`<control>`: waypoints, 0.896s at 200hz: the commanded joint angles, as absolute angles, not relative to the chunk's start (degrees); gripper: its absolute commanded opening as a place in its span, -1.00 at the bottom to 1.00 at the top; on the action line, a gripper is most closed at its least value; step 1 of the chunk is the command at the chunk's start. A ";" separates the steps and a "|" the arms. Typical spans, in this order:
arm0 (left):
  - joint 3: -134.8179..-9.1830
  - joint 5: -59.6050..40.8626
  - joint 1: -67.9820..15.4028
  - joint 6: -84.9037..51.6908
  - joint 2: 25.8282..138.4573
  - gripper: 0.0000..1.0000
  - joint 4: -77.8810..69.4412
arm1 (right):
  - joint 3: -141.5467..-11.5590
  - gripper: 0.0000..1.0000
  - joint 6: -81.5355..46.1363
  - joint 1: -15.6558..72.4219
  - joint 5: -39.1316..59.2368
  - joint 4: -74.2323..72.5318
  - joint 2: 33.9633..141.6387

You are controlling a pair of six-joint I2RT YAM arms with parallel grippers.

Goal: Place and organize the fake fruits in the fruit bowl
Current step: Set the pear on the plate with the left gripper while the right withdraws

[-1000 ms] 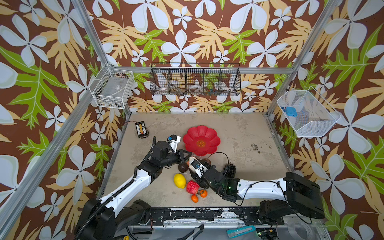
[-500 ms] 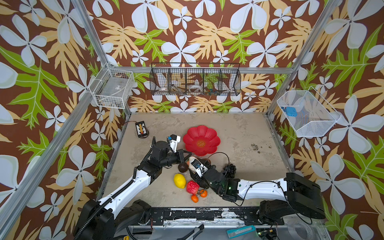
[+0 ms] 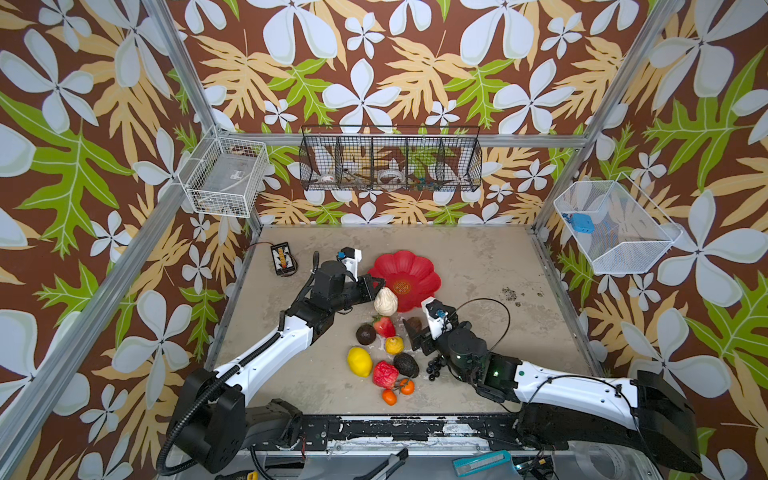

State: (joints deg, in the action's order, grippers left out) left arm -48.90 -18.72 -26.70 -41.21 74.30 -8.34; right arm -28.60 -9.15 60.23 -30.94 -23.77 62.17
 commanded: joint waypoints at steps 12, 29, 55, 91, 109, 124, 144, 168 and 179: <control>-54.87 -11.49 -26.72 -40.02 80.68 -1.00 -13.67 | -23.26 0.90 -15.81 56.88 -37.02 -18.98 57.37; -58.59 -8.01 -26.72 -39.24 85.12 -1.00 -13.78 | -19.76 0.93 -16.84 55.68 -37.78 -20.23 54.87; -61.64 -3.88 -26.72 -39.04 90.89 -1.00 -17.30 | -18.44 0.96 -16.89 54.16 -38.59 -20.21 51.85; -69.60 -3.22 -26.80 -38.27 100.46 -1.00 -15.85 | -17.33 0.96 -14.20 53.79 -39.21 -20.59 49.05; -72.83 -3.28 -26.80 -38.25 104.62 -1.00 -14.91 | -17.04 0.96 -15.72 53.79 -42.36 -19.51 47.02; -74.21 -2.27 -26.74 -38.62 107.23 -1.00 -14.82 | -15.49 0.96 -15.47 53.78 -43.23 -20.68 44.47; -75.81 -1.24 -26.74 -38.79 110.09 -1.00 -14.81 | -13.97 0.95 -15.57 53.79 -42.86 -21.32 41.33; -78.07 -0.88 -26.77 -38.59 113.41 -1.00 -14.68 | -13.36 0.94 -15.47 53.78 -42.80 -21.62 39.78; -78.65 -0.20 -26.78 -38.41 114.61 -1.00 -14.85 | -13.35 0.94 -15.47 53.79 -42.64 -21.71 39.94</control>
State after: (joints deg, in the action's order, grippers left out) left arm -77.30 -1.85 -26.74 -38.87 112.84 -14.31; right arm -13.47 -15.05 53.74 -41.93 -20.05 40.21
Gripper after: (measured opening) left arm 0.069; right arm 0.969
